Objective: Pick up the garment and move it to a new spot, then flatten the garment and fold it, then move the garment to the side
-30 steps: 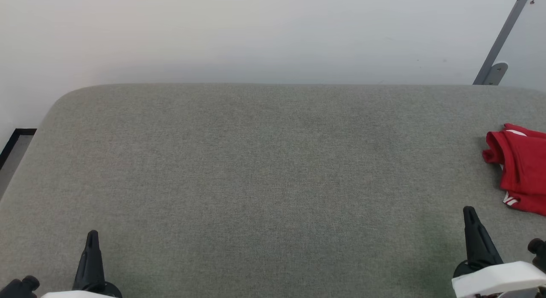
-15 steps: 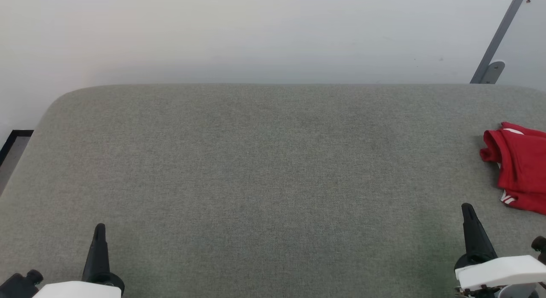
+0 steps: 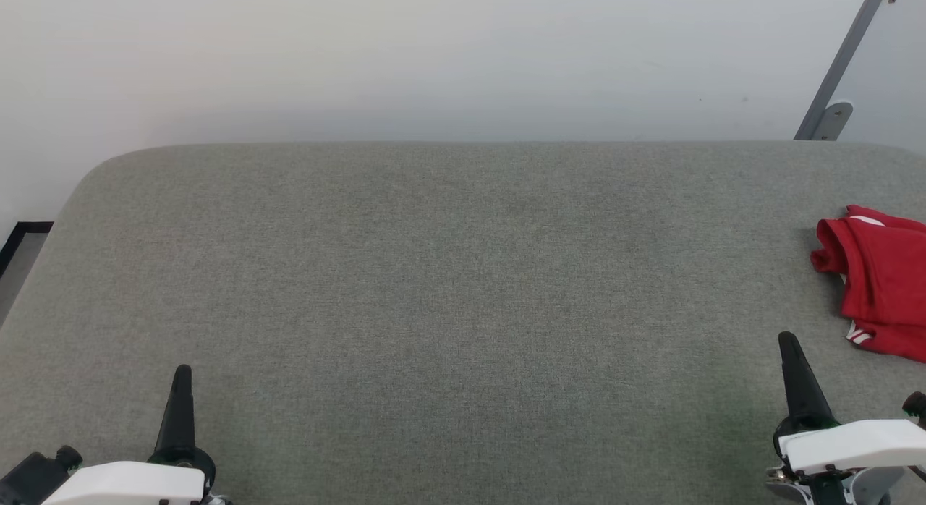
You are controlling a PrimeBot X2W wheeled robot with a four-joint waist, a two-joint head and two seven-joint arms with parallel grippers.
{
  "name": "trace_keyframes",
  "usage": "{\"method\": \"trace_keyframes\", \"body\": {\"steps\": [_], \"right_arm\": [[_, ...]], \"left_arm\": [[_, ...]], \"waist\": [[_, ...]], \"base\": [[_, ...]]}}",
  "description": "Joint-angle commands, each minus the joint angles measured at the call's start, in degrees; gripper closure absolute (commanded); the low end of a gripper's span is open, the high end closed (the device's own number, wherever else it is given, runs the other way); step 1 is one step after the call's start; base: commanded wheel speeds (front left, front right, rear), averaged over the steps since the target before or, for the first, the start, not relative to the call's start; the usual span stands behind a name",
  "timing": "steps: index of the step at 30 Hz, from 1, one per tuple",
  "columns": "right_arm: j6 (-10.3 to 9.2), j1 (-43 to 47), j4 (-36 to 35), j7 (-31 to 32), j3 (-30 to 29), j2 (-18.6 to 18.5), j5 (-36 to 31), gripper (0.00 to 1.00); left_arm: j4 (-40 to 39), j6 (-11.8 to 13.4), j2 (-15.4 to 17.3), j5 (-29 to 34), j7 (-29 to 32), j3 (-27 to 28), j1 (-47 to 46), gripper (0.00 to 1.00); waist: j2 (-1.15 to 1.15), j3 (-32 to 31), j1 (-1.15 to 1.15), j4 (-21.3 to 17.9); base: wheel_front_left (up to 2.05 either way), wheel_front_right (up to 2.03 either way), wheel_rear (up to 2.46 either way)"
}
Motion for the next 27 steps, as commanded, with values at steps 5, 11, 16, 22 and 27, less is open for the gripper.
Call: {"method": "trace_keyframes", "body": {"steps": [5, 11, 16, 22, 27], "right_arm": [[0.01, -1.6, 0.0, 1.2, -0.2, 0.3, 4.4, 1.0], [0.01, -2.1, 0.3, 2.1, -0.3, 0.6, 7.9, 1.0], [0.01, -2.6, 0.5, 2.9, -0.4, 0.8, 10.7, 1.0], [0.01, -3.0, 0.7, 3.6, -0.5, 1.0, 13.3, 1.0], [0.01, -3.3, 0.9, 4.3, -0.6, 1.2, 15.8, 1.0]], "left_arm": [[0.0, -0.2, -0.1, -3.6, 1.2, -0.1, -2.0, 1.0], [0.4, -0.2, -0.4, -6.6, 2.2, -0.2, -2.7, 1.0], [0.7, -0.2, -0.7, -8.9, 2.9, -0.2, -3.2, 1.0], [1.0, -0.2, -0.9, -11.0, 3.6, -0.3, -3.8, 1.0], [1.3, -0.2, -1.1, -13.3, 4.3, -0.4, -4.2, 1.0]], "waist": [[0.0, 0.0, 0.0, -0.2], [0.0, 0.0, 0.0, -0.3], [0.0, 0.0, 0.0, -0.4], [0.0, 0.0, 0.0, -0.6], [0.0, 0.1, 0.0, -0.7]], "base": [[0.0, 0.0, 0.0], [0.0, 0.0, 0.0], [0.0, 0.0, 0.0], [0.0, 0.0, 0.0], [0.0, 0.0, 0.0]]}}
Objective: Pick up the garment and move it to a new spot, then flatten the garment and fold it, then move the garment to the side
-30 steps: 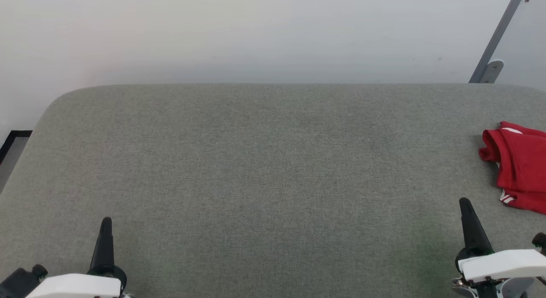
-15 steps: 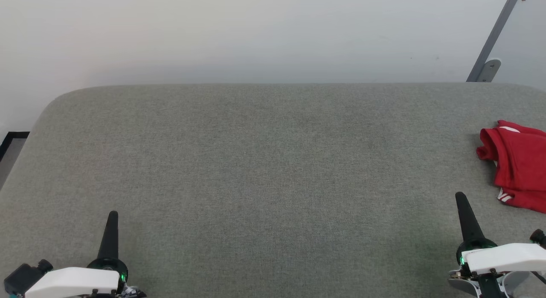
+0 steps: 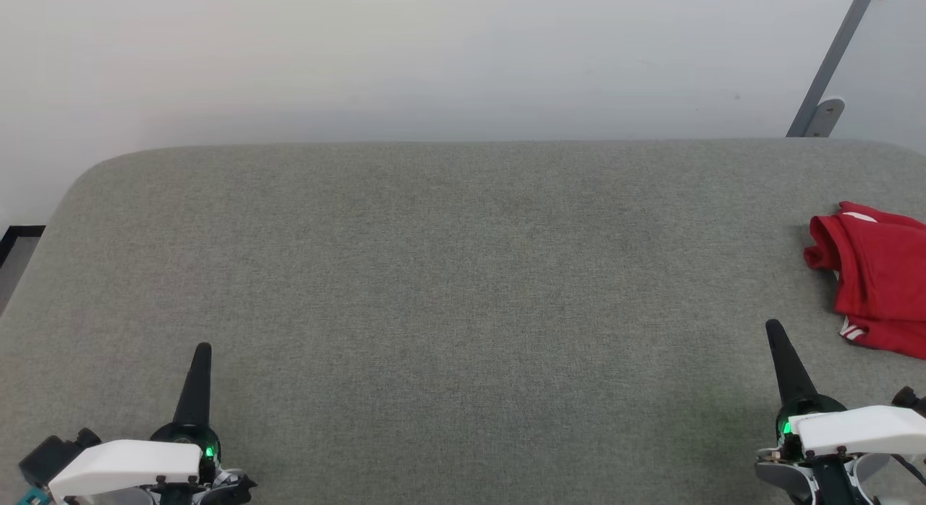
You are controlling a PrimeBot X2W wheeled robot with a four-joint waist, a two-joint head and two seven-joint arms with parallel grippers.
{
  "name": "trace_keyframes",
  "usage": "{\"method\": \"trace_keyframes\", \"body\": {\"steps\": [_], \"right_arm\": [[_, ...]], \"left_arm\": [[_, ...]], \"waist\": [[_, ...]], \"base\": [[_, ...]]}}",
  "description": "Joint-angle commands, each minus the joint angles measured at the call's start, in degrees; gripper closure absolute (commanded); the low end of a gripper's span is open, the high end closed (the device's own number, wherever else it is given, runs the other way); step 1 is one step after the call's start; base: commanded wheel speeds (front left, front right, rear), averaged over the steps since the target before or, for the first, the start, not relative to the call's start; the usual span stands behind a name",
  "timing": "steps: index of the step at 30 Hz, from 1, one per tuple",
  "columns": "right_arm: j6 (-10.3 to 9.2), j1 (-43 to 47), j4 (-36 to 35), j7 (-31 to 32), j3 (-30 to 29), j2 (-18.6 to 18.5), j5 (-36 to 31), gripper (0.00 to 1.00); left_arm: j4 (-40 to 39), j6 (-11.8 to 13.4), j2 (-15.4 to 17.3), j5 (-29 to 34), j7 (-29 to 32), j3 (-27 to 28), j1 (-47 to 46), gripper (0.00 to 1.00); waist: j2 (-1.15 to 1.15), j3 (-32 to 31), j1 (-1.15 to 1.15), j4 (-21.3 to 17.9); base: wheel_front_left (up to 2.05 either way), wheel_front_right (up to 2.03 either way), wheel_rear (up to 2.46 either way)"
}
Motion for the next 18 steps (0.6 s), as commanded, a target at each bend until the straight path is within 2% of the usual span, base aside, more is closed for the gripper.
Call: {"method": "trace_keyframes", "body": {"steps": [1, 18], "right_arm": [[0.01, -0.9, -0.3, 0.4, -0.2, 0.0, 1.3, 1.0], [0.0, -2.2, 0.4, 2.5, -0.5, 0.7, 9.1, 1.0]], "left_arm": [[-0.2, -0.2, 0.2, -1.4, 0.4, -0.1, -1.0, 1.0], [0.7, -0.3, -0.6, -7.9, 2.6, -0.3, -2.8, 1.0]], "waist": [[0.0, 0.0, 0.0, 0.0], [0.0, 0.0, 0.0, -0.5]], "base": [[0.0, 0.0, 0.0], [0.0, 0.0, 0.0]]}}
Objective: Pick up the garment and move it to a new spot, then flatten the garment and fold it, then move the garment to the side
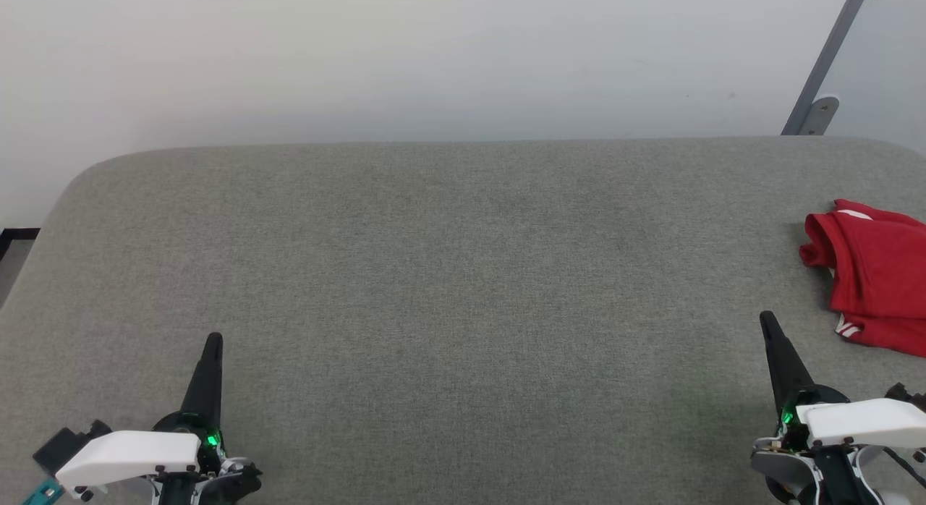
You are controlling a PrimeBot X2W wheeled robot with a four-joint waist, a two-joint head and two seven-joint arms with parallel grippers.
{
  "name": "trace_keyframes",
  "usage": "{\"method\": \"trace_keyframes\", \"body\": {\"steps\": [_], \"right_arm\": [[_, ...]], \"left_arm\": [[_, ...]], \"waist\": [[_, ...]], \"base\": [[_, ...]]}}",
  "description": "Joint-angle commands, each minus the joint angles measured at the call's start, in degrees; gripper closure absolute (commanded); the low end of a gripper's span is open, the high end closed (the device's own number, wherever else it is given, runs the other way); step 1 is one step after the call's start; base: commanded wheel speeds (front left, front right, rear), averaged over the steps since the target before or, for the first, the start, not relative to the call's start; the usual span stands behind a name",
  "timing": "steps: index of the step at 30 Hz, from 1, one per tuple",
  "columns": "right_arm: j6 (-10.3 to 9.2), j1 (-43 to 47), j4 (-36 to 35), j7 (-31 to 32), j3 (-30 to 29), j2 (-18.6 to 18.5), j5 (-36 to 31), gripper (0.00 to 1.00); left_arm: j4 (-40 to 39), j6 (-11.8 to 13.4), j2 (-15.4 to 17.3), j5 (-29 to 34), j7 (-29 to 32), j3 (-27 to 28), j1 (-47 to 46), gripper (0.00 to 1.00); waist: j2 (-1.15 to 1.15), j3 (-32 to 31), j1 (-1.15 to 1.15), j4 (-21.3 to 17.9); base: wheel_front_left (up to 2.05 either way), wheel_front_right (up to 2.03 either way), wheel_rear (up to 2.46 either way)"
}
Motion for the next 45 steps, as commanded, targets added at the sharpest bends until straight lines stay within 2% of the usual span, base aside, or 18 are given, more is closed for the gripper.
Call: {"method": "trace_keyframes", "body": {"steps": [1, 26, 45], "right_arm": [[0.0, -1.0, -0.1, 0.5, -0.2, 0.2, 1.3, 1.0], [0.0, -2.4, 0.9, 3.1, -0.5, 1.0, 11.0, 1.0], [0.0, -2.2, 0.8, 3.0, -0.5, 1.0, 10.8, 1.0]], "left_arm": [[0.0, -0.3, 0.0, -1.4, 0.4, -0.1, -1.3, 1.0], [1.1, -0.3, -1.0, -9.3, 3.1, -0.4, -3.3, 1.0], [1.1, -0.3, -0.9, -9.1, 3.0, -0.4, -3.1, 1.0]], "waist": [[0.0, 0.0, 0.0, 0.0], [0.0, 0.1, 0.0, -0.7], [0.0, 0.1, 0.0, -0.7]], "base": [[0.0, 0.0, 0.0], [0.0, 0.0, 0.0], [0.0, 0.0, 0.0]]}}
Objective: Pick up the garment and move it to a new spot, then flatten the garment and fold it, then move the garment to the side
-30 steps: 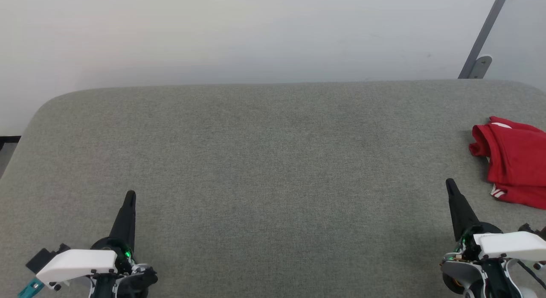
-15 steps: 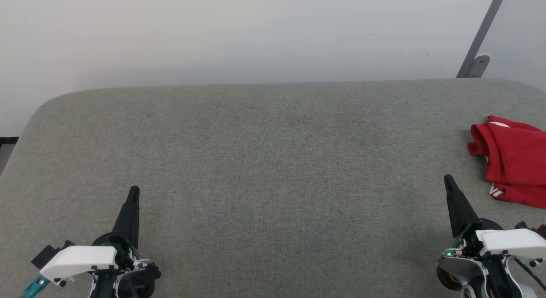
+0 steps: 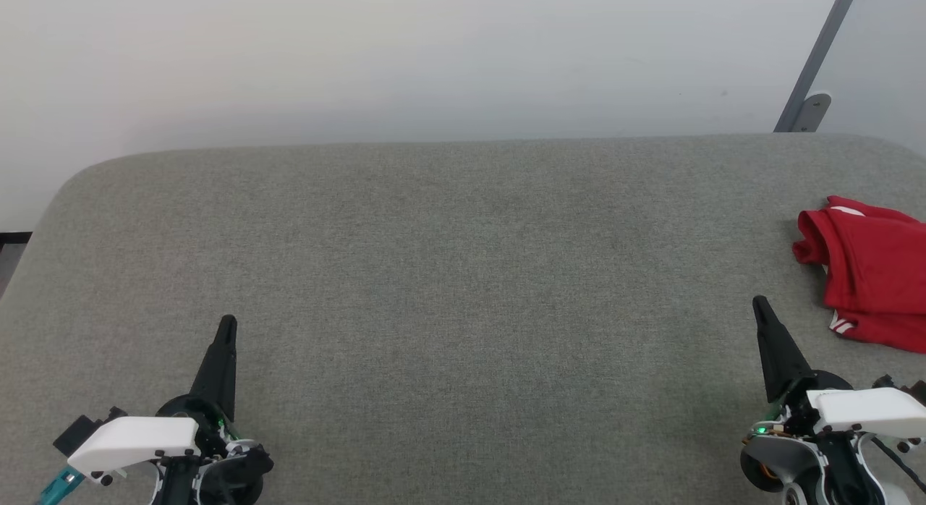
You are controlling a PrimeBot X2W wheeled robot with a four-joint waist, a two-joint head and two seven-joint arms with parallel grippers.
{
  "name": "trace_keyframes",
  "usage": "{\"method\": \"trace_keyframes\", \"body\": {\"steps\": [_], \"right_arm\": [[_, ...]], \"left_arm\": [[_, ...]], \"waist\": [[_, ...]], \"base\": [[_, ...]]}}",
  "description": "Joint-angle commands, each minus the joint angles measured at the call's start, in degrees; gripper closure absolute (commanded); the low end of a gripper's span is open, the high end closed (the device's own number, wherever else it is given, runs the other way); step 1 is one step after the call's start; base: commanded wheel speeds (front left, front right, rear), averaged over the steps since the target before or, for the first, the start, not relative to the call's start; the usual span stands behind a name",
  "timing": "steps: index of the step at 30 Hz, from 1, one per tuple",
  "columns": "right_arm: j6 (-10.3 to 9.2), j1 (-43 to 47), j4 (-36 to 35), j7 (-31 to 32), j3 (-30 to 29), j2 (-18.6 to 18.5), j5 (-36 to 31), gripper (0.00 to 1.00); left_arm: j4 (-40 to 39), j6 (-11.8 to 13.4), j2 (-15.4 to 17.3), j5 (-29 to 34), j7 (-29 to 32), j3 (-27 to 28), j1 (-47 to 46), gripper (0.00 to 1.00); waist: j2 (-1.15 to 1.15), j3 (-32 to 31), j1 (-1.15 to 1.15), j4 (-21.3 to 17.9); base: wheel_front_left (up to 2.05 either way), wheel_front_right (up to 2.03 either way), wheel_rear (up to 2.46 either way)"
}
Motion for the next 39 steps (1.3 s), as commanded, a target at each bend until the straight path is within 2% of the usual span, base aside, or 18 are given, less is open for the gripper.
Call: {"method": "trace_keyframes", "body": {"steps": [1, 39], "right_arm": [[0.0, -0.2, 0.1, 0.1, 0.0, 0.1, 0.2, 1.0], [0.0, -0.2, 0.1, 0.1, 0.0, 0.1, 0.2, 1.0]], "left_arm": [[0.0, -0.3, 0.1, -0.2, 0.1, -0.1, -0.7, 1.0], [0.0, -0.3, 0.1, -0.2, 0.1, -0.1, -0.7, 1.0]], "waist": [[0.0, 0.0, 0.0, 0.0], [0.0, 0.0, 0.0, 0.0]], "base": [[0.0, 0.0, 0.0], [0.0, 0.0, 0.0]]}}
